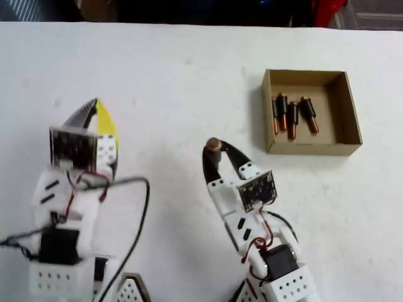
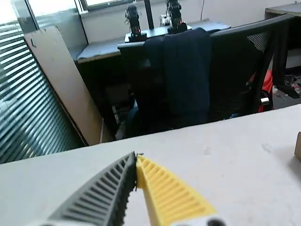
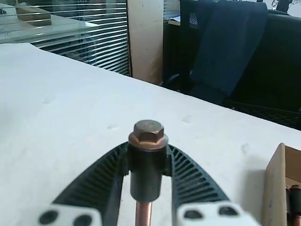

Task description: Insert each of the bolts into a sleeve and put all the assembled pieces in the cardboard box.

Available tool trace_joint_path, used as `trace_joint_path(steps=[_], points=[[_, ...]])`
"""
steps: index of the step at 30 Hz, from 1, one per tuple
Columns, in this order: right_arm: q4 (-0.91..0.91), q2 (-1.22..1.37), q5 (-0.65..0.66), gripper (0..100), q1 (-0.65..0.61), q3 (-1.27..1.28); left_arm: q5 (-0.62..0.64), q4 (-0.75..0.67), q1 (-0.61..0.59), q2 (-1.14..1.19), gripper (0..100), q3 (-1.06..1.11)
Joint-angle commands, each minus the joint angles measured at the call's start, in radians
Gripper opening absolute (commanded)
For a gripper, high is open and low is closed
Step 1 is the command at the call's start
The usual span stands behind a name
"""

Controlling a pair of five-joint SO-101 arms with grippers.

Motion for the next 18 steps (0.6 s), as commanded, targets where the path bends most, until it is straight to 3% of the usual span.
trace_joint_path(steps=[1, 6, 11, 18], points=[[0.002, -0.013, 0.060, 2.7, 0.012, 0.000, -0.018, 0.011, 0.007, -0.153, 2, 0.064], [0.104, -0.013, 0.087, 1.6, 0.051, -0.071, -0.021, 0.011, -0.002, -0.282, 2, 0.232], [0.162, -0.013, 0.043, 1.6, 0.197, -0.146, -0.020, 0.009, -0.079, -0.406, 2, 0.361], [0.234, -0.013, 0.035, 1.6, 0.331, -0.238, -0.021, 0.003, -0.093, -0.404, 2, 0.456]])
